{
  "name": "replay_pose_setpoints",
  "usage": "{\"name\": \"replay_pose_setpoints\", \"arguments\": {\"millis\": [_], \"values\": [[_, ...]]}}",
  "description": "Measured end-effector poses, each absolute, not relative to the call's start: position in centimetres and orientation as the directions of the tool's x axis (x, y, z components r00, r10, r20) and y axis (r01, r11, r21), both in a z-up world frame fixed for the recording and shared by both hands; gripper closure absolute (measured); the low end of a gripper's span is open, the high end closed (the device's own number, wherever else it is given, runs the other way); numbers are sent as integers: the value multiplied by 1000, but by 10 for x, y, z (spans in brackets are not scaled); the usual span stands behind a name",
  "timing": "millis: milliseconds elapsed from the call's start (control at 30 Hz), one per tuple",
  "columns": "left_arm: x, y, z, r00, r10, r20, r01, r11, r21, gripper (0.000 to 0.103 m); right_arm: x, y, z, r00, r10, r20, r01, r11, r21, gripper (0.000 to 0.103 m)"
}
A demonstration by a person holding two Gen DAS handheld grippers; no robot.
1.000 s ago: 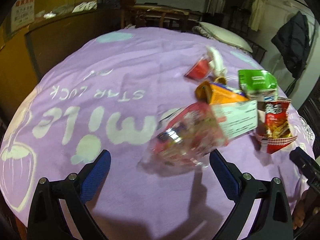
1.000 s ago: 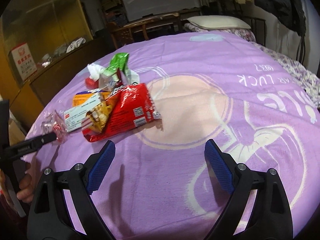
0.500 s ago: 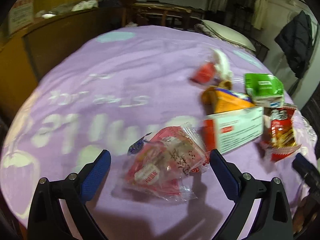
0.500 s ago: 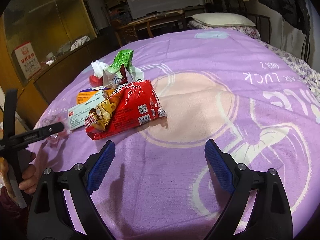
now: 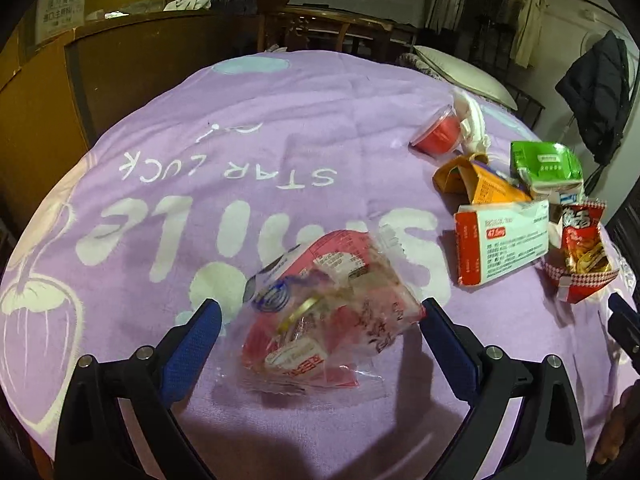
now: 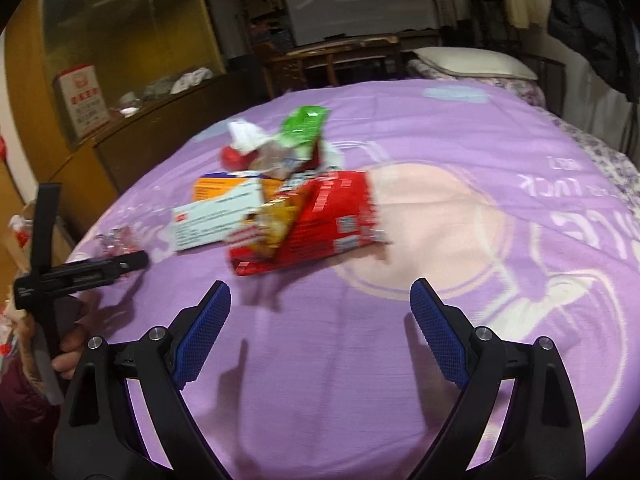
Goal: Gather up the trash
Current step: 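Grasp the clear candy wrapper bag with the left tool while the right tool grasps the red chip bag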
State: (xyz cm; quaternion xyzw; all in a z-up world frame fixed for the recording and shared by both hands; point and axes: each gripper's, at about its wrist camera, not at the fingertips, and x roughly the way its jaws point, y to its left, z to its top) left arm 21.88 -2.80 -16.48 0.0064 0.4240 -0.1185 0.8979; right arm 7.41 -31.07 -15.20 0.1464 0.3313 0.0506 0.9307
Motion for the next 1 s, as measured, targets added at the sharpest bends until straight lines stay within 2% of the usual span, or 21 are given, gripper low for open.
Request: {"name": "replay_pose_setpoints", "arguments": {"millis": [167,367,467,600,667,700,733,867,933,1000], "values": [[217,-37,-168,613,-146,-776,220,976,-10,6,85,-304,-151,784,224,-579,8,929,370,15],[216,-35,-168,614,-147,-775,217,976,-13,6,109,-303,-157,758,250,-602,65,890,452,15],[216,-35,-168,614,-146,-775,216,976,-13,6,123,-300,-161,738,214,-640,117,894,433,15],[216,-35,-168,614,-147,-775,216,976,-14,6,116,-308,-159,763,195,-616,138,882,450,17],[216,-35,-168,614,-149,-775,217,976,-15,6,108,-311,-161,764,186,-618,139,888,439,37],[216,-35,-168,614,-148,-775,217,976,-15,6,105,-315,-164,758,195,-622,136,886,443,64],[216,-35,-168,615,-150,-774,217,976,-16,6,102,-320,-165,759,204,-618,136,879,458,77],[217,-34,-167,615,-155,-773,218,976,-22,6,82,-345,-157,812,165,-560,168,852,495,74],[217,-34,-167,615,-154,-773,218,976,-22,6,84,-350,-154,810,138,-571,187,861,473,73],[217,-34,-167,616,-156,-773,217,976,-23,6,88,-351,-158,797,148,-586,187,861,472,65]]}}
